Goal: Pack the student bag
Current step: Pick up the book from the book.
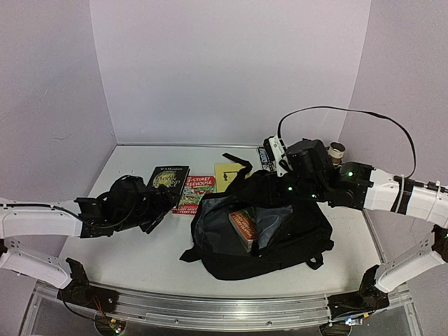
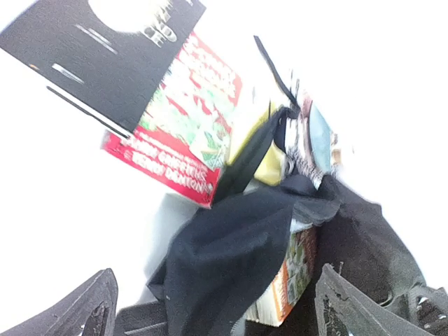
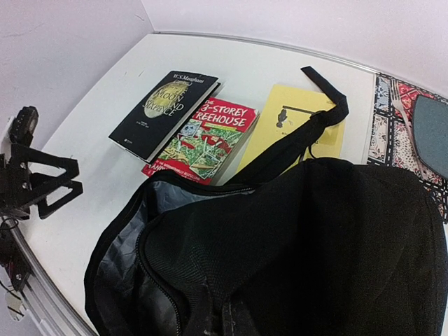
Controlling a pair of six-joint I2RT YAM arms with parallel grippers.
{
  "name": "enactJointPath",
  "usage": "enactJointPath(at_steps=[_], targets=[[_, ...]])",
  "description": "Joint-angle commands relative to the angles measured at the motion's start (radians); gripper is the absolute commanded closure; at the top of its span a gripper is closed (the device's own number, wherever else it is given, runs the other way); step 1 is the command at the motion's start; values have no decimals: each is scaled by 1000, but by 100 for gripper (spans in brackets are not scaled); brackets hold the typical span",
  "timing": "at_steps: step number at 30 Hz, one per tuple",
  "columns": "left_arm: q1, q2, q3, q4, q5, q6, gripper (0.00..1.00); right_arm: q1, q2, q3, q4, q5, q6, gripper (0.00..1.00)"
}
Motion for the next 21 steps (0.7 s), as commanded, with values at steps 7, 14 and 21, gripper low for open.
enactJointPath(at_steps=[7,14,21], targets=[[241,74,-158,378,221,-43,1,3,-48,17,60,18,-6,100],[332,234,-245,672,323,-148,3,3,-63,13,49,25,-9,100],[341,395,-221,828,330,-214,4,3,-76,11,44,25,-17,100]])
